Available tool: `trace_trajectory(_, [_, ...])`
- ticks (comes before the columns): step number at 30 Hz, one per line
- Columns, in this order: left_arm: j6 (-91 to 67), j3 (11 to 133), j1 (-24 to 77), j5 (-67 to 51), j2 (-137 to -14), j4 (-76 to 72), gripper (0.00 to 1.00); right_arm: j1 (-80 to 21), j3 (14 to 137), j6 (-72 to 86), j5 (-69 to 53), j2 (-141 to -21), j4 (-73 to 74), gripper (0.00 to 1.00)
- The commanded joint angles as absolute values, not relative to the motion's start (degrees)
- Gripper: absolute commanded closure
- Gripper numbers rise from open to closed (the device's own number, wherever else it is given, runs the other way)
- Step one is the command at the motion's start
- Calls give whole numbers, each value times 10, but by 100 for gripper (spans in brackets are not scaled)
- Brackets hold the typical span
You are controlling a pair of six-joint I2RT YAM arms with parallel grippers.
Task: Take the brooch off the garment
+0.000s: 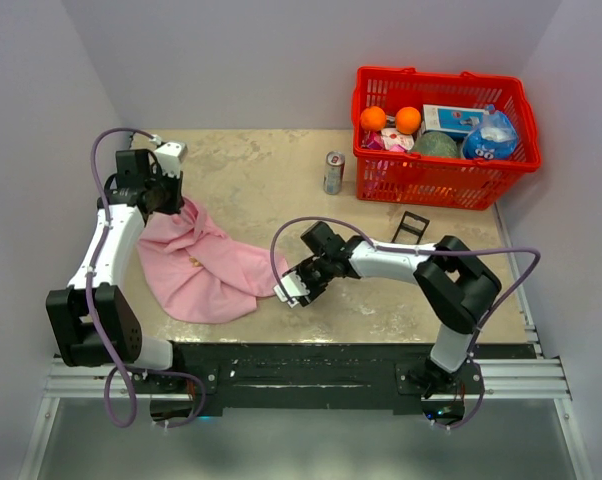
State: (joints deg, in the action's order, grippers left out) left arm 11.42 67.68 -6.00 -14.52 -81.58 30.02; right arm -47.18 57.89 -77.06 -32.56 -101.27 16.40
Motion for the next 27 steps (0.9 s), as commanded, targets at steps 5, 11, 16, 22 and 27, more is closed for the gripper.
trace_trajectory(5, [110, 677, -63, -141, -788, 285, 100, -494, 620, -754, -327, -1038, 177, 56])
trace_trajectory(11, [110, 675, -63, -145, -783, 284, 100, -509, 643, -731, -298, -1068, 190, 66])
trace_trajectory(16, [120, 666, -67, -148, -773, 280, 100, -512, 659, -734, -242, -1081, 252, 77])
trace_trajectory(22, [156, 659, -68, -166, -754, 272, 100, -510, 658, -653, -193, -1024, 212, 100])
trace_trajectory(27, [197, 689, -68, -184, -701, 281, 100, -470, 727, -520, -126, -950, 145, 100])
